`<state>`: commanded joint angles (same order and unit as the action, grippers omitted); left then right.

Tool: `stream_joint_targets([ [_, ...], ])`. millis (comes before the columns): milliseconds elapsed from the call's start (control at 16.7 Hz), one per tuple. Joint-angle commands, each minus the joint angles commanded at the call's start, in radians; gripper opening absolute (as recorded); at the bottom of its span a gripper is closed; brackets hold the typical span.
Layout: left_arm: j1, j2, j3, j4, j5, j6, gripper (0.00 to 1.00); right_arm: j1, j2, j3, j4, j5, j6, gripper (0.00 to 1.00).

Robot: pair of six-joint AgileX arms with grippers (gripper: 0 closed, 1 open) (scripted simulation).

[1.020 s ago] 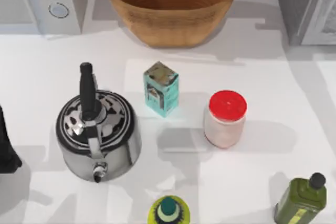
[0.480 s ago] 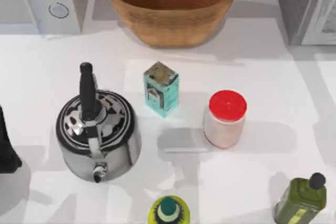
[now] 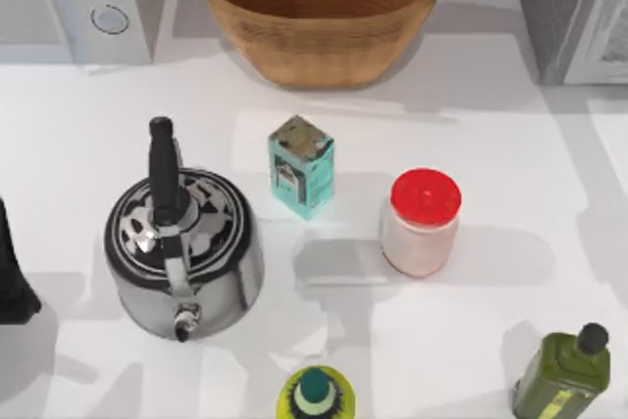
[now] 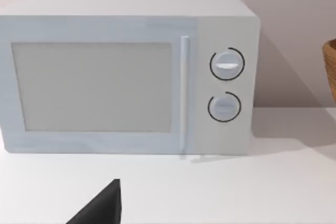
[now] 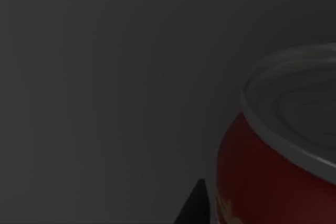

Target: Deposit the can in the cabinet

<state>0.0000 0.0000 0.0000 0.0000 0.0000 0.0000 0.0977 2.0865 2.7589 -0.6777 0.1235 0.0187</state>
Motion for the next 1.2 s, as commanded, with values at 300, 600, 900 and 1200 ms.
stream_joint_targets([
  [300, 0.000, 0.000, 0.000, 0.000, 0.000, 0.000, 1.00, 0.000, 0.000, 0.000, 0.000, 0.000, 0.000, 0.30],
  [600, 0.000, 0.000, 0.000, 0.000, 0.000, 0.000, 1.00, 0.000, 0.000, 0.000, 0.000, 0.000, 0.000, 0.68],
  [900, 0.000, 0.000, 0.000, 0.000, 0.000, 0.000, 1.00, 0.000, 0.000, 0.000, 0.000, 0.000, 0.000, 1.00],
  [1200, 0.000, 0.000, 0.000, 0.000, 0.000, 0.000, 1.00, 0.000, 0.000, 0.000, 0.000, 0.000, 0.000, 1.00],
])
